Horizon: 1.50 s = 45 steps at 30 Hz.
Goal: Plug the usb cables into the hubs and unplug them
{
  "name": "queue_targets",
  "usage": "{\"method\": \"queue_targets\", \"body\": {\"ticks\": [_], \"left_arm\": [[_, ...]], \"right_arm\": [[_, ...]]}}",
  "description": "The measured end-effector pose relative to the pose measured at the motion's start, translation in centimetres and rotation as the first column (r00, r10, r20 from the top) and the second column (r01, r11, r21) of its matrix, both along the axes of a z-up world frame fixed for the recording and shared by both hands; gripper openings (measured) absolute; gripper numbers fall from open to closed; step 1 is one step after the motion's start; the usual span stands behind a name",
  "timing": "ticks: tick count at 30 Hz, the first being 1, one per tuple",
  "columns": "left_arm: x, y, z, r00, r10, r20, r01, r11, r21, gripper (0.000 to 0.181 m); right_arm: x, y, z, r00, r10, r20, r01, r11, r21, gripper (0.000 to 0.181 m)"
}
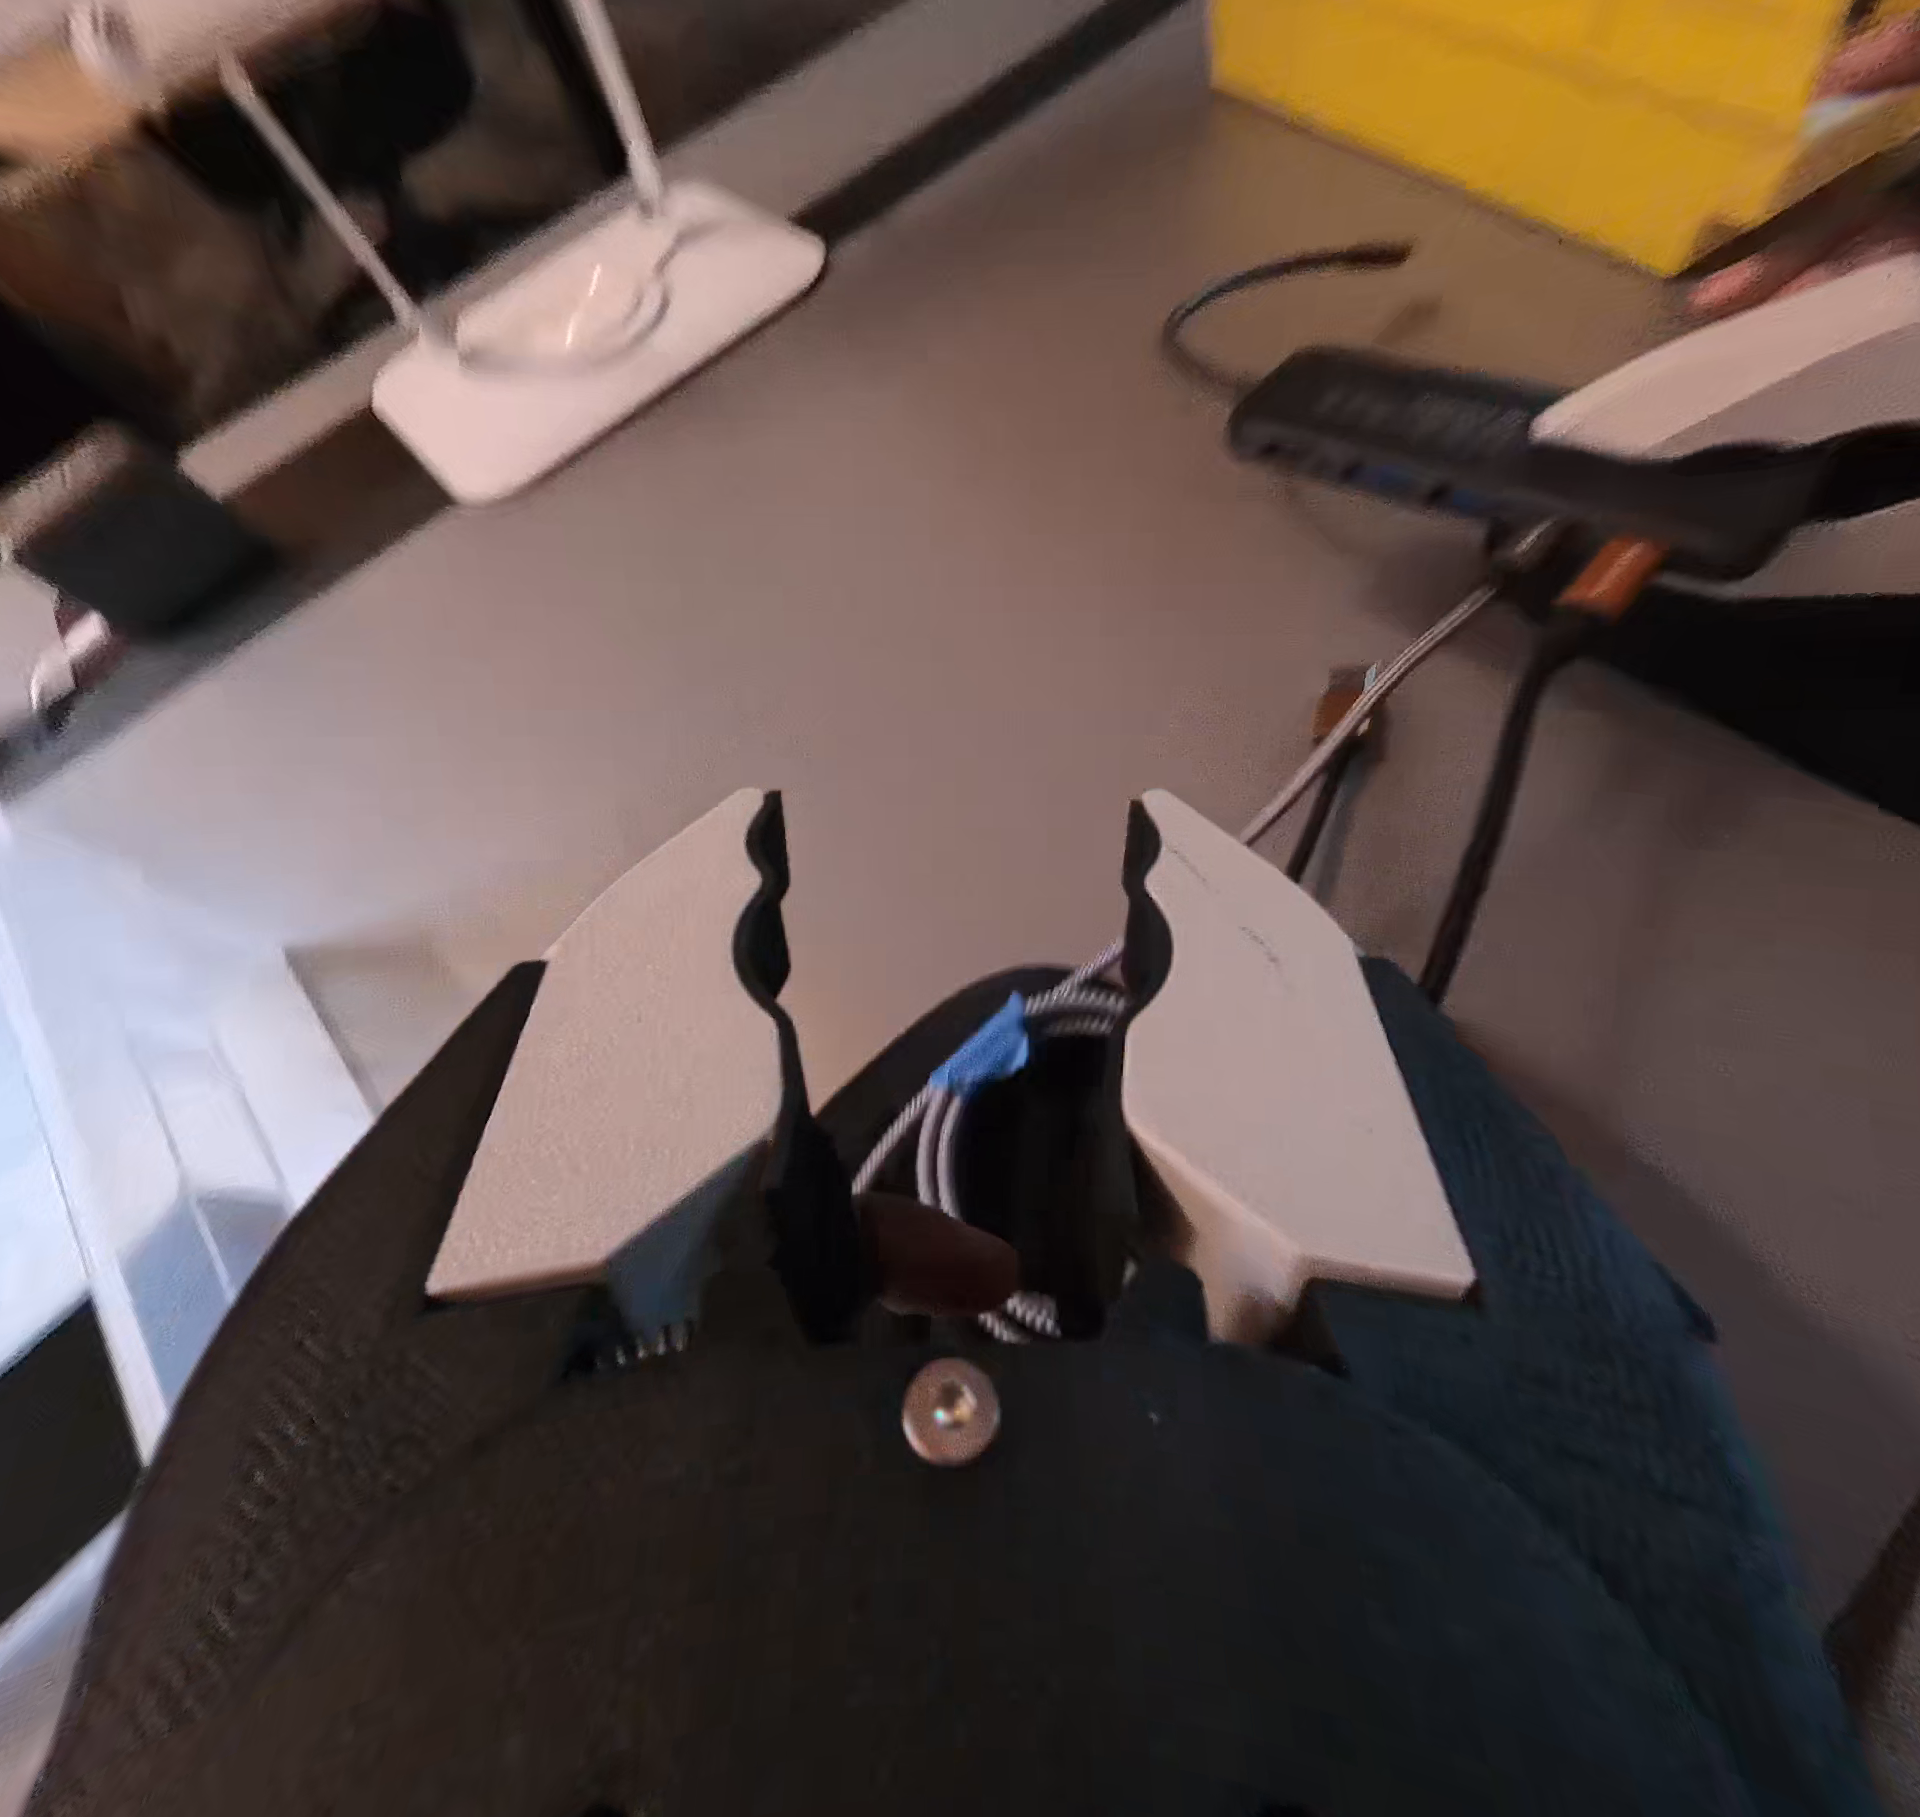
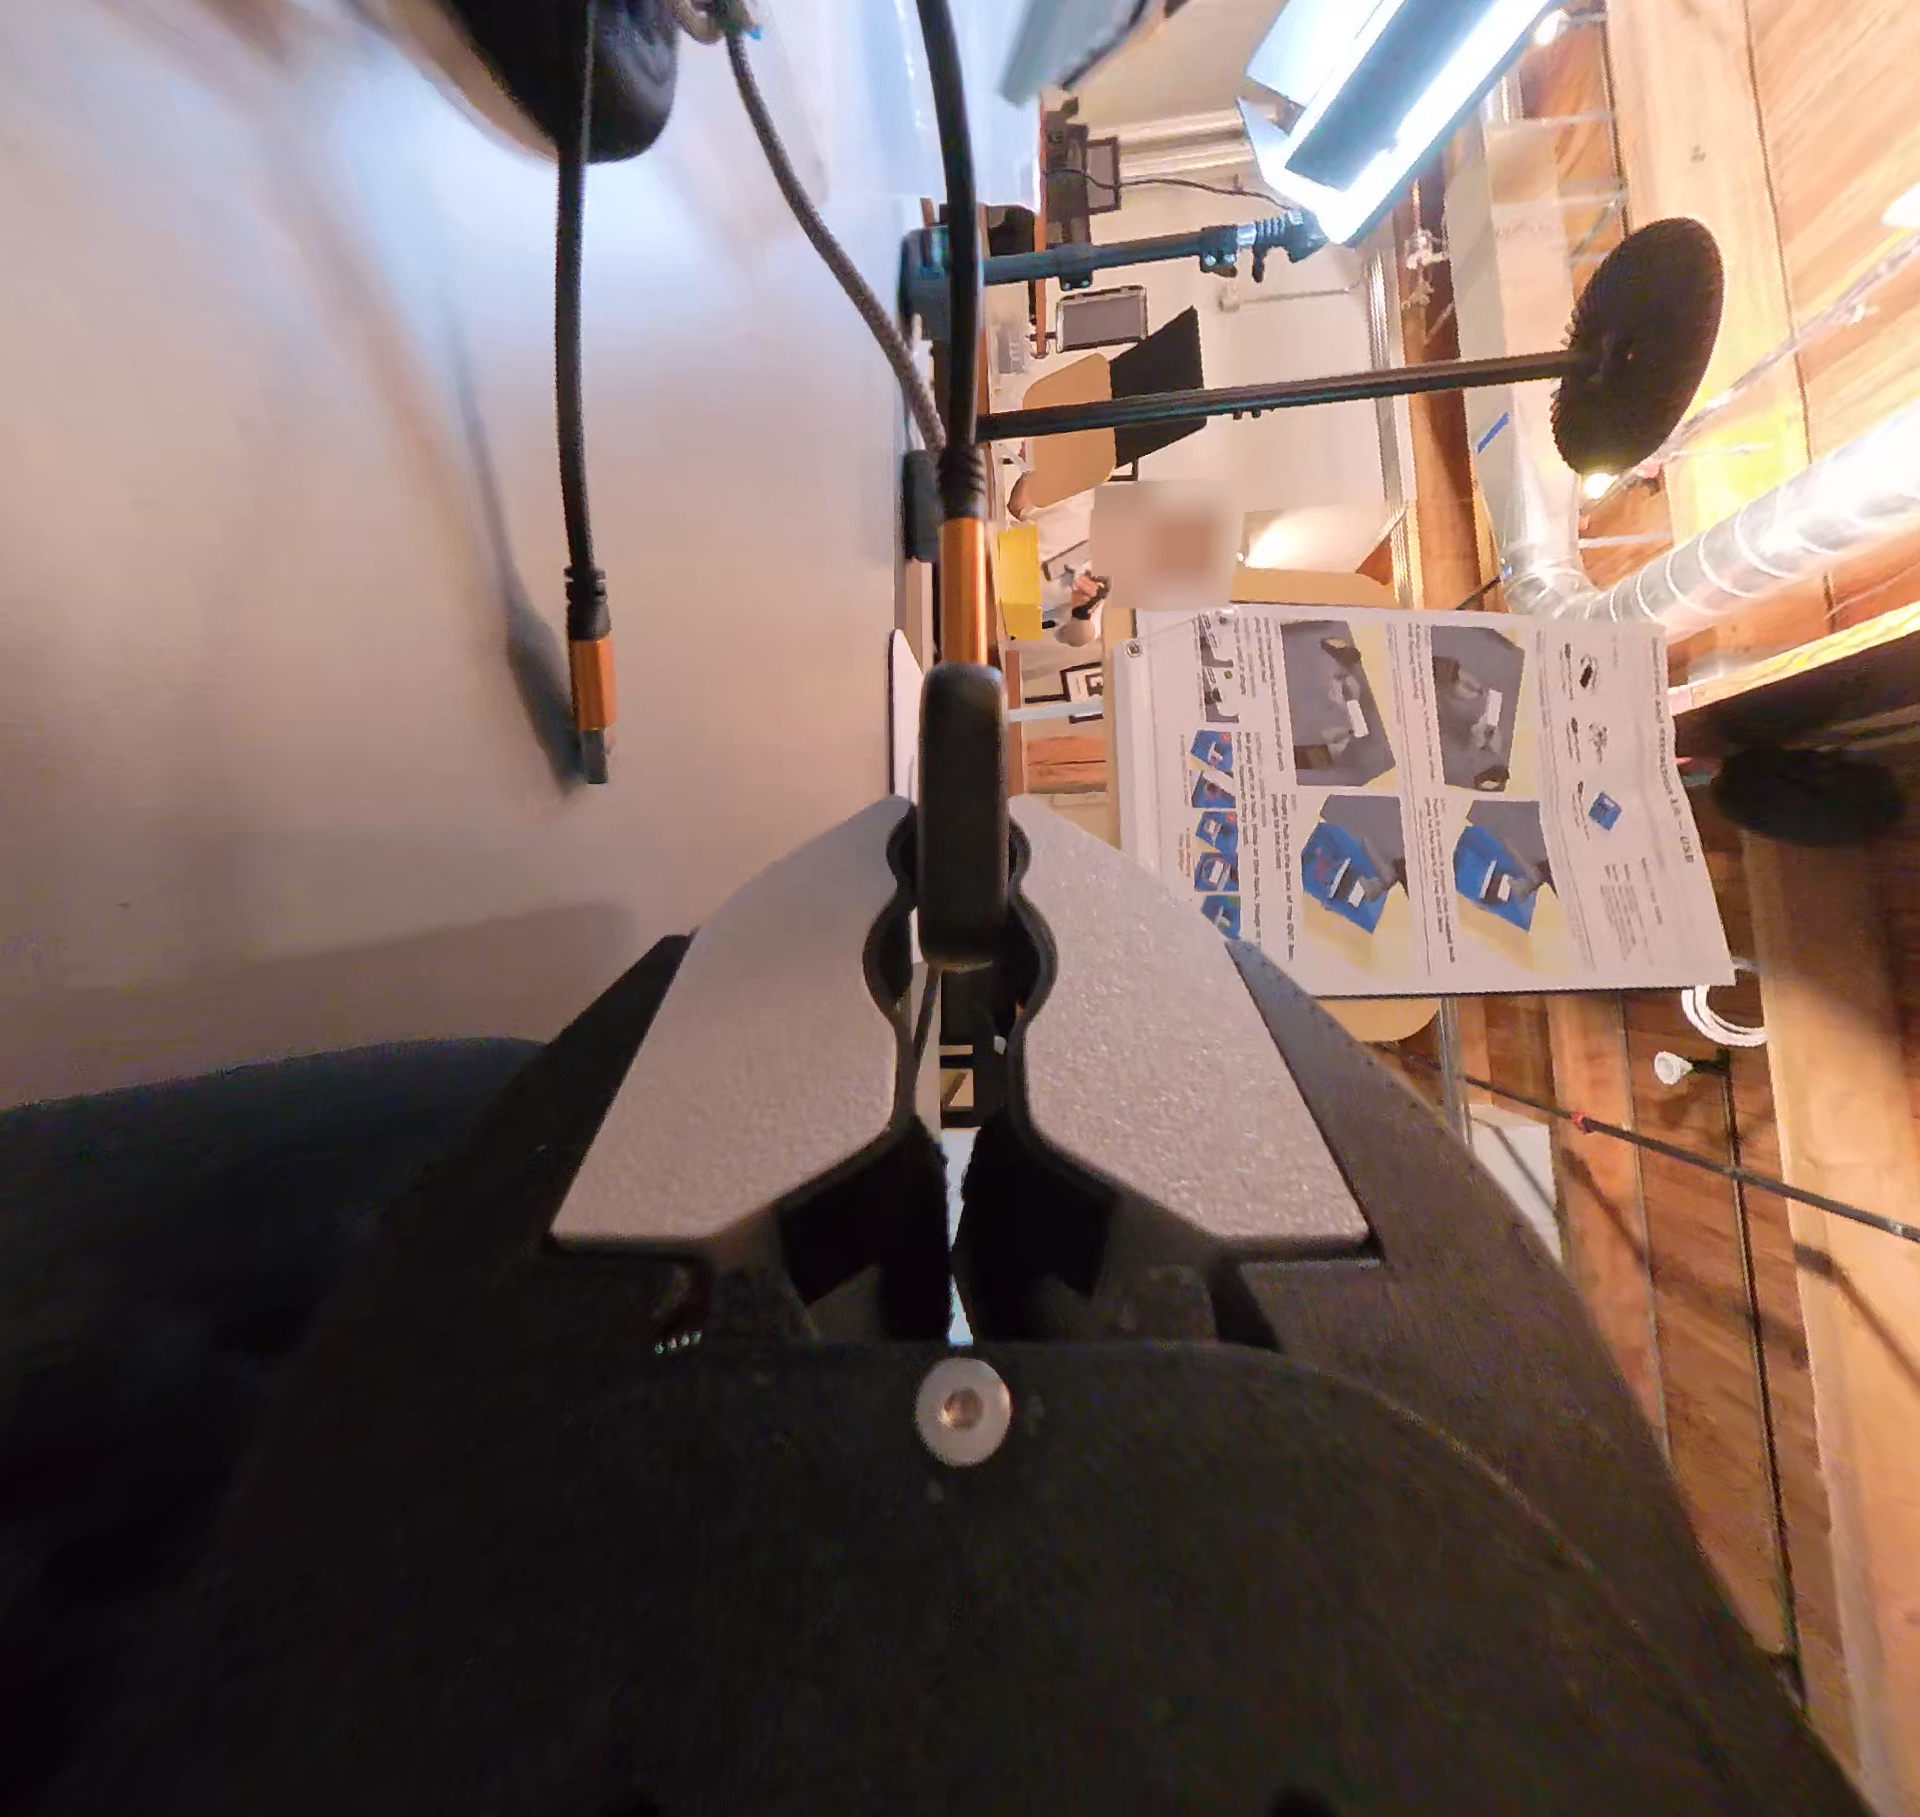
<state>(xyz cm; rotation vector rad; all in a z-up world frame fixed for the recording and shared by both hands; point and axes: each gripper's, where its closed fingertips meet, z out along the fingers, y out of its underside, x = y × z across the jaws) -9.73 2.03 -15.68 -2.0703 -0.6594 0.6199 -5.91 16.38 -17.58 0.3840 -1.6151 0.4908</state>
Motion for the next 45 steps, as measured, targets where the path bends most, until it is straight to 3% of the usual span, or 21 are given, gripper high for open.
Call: {"method": "queue_targets", "body": {"ticks": [4, 15, 22, 28, 32, 33, 38, 45], "left_arm": [[-0.2, -1.3, -2.2, 0.996, 0.059, 0.061, -0.060, 0.998, 0.003, 0.062], [-0.1, -0.3, -2.9, 0.997, 0.049, 0.057, -0.047, 0.998, -0.033, 0.062], [-0.4, 0.0, -3.4, 0.997, 0.043, 0.057, -0.041, 0.999, -0.027, 0.061], [-1.3, 0.8, -0.4, 0.990, 0.021, -0.143, 0.003, 0.986, 0.165, 0.060], [-0.9, 2.9, -1.1, 0.983, -0.046, -0.178, 0.100, 0.946, 0.309, 0.054], [-1.2, 2.9, -1.5, 0.987, -0.034, -0.160, 0.079, 0.955, 0.286, 0.053], [0.1, 4.3, -2.5, 0.972, -0.168, -0.162, 0.199, 0.960, 0.197, 0.053], [1.4, 5.7, -5.3, 0.946, -0.286, -0.151, 0.282, 0.958, -0.045, 0.053]], "right_arm": [[-0.3, 0.7, 0.6, 1.000, -0.021, 0.004, 0.021, 0.998, -0.057, 0.012], [-0.4, 1.2, 1.3, 1.000, -0.026, -0.003, 0.025, 0.993, -0.112, 0.012], [-0.7, 2.1, 3.5, 0.999, -0.014, 0.051, 0.029, 0.948, -0.317, 0.012], [-1.2, 3.9, 8.2, 0.993, 0.031, 0.116, 0.050, 0.773, -0.633, 0.012], [-1.2, 5.8, 12.3, 0.988, 0.097, 0.121, 0.040, 0.593, -0.804, 0.012], [-1.0, 6.5, 13.6, 0.987, 0.114, 0.110, 0.030, 0.545, -0.838, 0.012], [0.6, 11.8, 20.1, 0.994, 0.102, 0.025, -0.011, 0.338, -0.941, 0.012], [-0.1, 22.9, 23.2, 0.978, -0.196, 0.074, 0.118, 0.225, -0.967, 0.012]]}}
